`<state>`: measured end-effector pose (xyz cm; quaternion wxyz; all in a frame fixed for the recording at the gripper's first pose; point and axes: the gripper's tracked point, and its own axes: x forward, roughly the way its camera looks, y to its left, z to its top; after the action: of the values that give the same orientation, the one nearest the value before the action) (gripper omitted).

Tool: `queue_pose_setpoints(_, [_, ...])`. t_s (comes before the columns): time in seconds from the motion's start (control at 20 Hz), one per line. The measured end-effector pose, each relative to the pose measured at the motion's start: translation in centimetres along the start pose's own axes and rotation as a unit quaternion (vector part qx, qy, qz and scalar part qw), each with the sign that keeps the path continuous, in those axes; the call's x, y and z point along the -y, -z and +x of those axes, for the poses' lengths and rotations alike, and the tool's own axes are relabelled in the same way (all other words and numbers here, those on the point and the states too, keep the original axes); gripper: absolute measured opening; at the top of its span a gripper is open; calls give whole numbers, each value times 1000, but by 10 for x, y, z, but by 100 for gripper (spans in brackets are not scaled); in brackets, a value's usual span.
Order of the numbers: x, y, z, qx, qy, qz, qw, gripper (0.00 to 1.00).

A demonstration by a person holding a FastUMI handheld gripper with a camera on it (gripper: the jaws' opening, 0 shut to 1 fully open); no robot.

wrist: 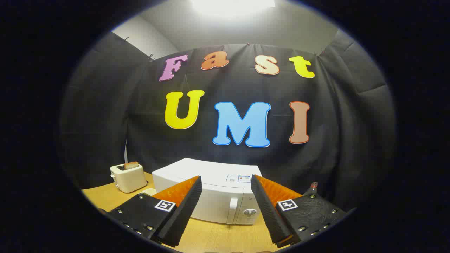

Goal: Open the microwave, put the food inside, and close the microwave door.

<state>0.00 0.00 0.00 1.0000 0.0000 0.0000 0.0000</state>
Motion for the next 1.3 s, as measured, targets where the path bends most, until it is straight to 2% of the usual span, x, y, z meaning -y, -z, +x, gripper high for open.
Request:
queue_pose_setpoints(0.3, [21,1,9,2,48,-6,999,90])
queue_pose_setpoints(0.8, [23,-6,4,12,53,0,999,90])
queue_pose_setpoints(0.95, [16,-1,10,8,42,-2,999,90])
queue_pose_setpoints(1.3, [15,20,32,-6,47,-9,999,90])
